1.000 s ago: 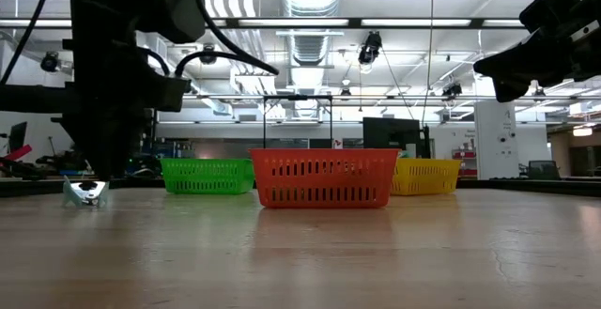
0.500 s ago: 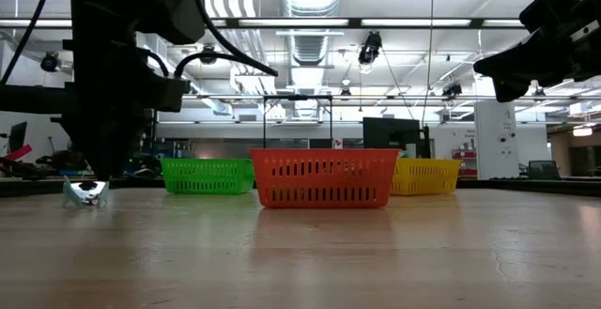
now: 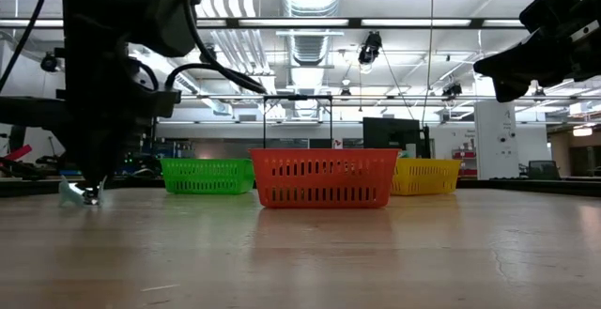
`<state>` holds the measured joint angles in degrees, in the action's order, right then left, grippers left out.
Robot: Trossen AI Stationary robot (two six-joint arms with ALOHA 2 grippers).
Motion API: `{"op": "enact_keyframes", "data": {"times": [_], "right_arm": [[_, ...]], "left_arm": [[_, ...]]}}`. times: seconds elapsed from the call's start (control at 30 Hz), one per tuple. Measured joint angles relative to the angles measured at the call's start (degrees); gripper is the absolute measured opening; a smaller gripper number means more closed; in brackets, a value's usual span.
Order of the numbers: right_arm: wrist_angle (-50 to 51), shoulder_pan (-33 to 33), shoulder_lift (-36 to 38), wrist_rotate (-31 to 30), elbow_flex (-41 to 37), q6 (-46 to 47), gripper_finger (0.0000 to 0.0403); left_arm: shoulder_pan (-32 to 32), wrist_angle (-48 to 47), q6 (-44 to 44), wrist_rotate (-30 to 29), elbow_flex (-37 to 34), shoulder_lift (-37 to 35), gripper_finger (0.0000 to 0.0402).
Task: Pick and place Stapler, Stapler remover, tape
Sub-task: Put the blue staple remover into the green bin
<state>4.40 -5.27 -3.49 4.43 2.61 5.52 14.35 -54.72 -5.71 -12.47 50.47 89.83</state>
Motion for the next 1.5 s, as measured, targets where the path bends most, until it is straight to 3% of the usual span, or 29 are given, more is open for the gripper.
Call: {"op": "enact_keyframes", "data": {"times": [0.7, 0.93, 1.5], "right_arm": [[-0.02, 0.02, 0.00, 0.00, 0.00, 0.00, 0.0008], [-0.02, 0.01, 0.00, 0.01, 0.00, 0.00, 0.0009], [-0.02, 0.01, 0.00, 0.01, 0.00, 0.00, 0.0008]], "left_arm": [[0.00, 2.12, -3.96, 1.46, 2.08, 0.12, 0.0066], [0.00, 1.89, -3.04, 0.98, 2.94, 0.09, 0.0007], [0.00, 0.13, -2.86, -0.79, 4.73, 0.10, 0.0001]]}}
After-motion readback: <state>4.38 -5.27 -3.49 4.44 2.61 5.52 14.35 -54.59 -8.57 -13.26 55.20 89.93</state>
